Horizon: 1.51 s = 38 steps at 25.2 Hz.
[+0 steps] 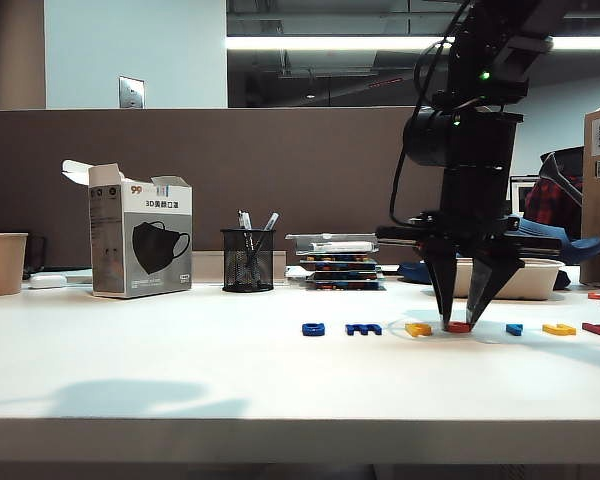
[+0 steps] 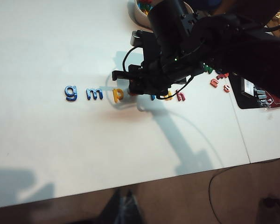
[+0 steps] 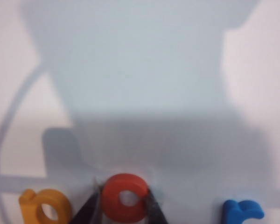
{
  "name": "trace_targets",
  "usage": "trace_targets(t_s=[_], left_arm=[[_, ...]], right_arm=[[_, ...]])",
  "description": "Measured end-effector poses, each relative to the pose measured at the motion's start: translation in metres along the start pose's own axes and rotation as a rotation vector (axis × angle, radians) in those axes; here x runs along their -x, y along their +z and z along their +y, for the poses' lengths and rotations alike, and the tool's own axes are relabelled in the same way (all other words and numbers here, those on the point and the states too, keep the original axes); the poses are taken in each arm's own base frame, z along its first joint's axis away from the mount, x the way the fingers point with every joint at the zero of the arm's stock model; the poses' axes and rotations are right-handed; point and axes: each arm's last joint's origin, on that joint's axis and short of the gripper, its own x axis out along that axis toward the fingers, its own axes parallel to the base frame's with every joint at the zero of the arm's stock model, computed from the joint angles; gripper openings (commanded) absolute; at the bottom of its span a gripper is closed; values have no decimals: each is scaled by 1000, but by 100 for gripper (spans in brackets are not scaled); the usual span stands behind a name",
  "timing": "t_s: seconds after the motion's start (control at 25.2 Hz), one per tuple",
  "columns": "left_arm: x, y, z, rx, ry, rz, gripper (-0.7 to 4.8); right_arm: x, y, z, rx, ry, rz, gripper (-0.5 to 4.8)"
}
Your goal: Select the appropriate letters from the row of letter magnets placed on the table to arrange into the word "cup".
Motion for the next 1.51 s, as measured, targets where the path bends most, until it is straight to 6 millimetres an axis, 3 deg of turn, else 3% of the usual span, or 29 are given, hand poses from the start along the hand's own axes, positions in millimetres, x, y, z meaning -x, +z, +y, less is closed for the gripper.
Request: trace_targets(t_s=[0.44,0.64,0.99,1.31,1.51], left_arm=[[0,0,0,0,0,0,-5],[0,0,0,0,1,0,-5],[0,0,0,0,0,0,-5],[0,0,0,0,0,0,-5],[0,0,0,0,0,0,-5]], right_arm=[[11,1,1,1,1,26,89],[40,6,4,3,34,-60,89],[87,-7,0,-14,53,-107,89],[140,-27,-7,-18,83,-181,89],[159,-46,-8,-29,88,-191,89]])
